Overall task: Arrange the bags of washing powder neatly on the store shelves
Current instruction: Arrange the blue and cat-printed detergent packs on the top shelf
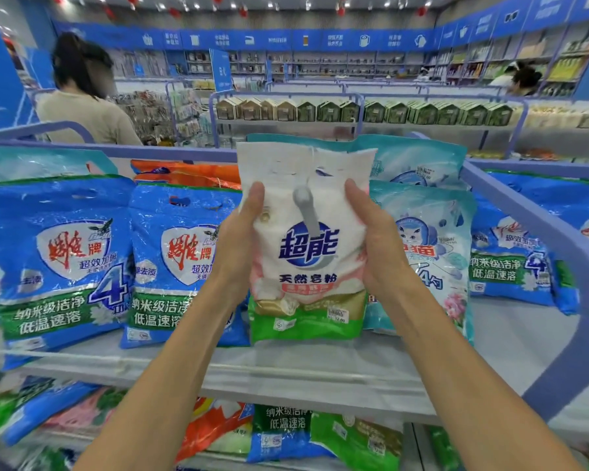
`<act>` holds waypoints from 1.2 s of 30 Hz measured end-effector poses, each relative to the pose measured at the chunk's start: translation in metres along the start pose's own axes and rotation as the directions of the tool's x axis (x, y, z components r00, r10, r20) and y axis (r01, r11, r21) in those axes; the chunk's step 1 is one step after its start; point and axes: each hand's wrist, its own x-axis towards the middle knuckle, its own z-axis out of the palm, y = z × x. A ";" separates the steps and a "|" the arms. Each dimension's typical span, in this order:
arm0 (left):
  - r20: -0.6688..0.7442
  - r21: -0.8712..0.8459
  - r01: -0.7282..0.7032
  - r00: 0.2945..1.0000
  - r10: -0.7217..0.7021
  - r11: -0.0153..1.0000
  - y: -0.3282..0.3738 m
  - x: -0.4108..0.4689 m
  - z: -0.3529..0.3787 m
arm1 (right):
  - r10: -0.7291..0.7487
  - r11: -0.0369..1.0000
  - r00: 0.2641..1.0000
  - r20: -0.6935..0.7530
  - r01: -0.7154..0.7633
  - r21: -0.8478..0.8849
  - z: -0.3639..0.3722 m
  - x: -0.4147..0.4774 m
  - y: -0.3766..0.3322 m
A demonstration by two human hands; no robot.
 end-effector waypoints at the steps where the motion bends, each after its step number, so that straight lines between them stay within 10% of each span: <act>1: 0.044 -0.027 0.055 0.998 -0.054 0.998 -0.001 0.000 0.004 | 0.028 0.997 1.000 0.003 -0.028 0.067 0.002 0.000 0.001; 4: 0.046 -0.074 0.116 0.993 -0.113 0.990 -0.005 0.006 0.010 | 0.105 0.992 0.994 -0.012 -0.104 0.067 -0.002 0.005 0.006; 10: -0.029 -0.167 0.248 0.966 -0.256 0.954 -0.016 0.017 -0.002 | 0.189 0.852 0.980 0.059 -0.134 -0.507 -0.038 -0.010 0.032; 17: 0.159 0.153 0.254 0.947 -0.277 0.955 -0.026 0.000 -0.022 | 0.049 0.993 0.993 -0.106 -0.060 -0.103 -0.024 -0.024 0.043; 36: 0.006 0.053 0.210 0.978 -0.211 0.976 -0.044 -0.168 0.012 | -0.071 0.940 0.989 -0.128 0.023 -0.342 -0.065 -0.189 0.033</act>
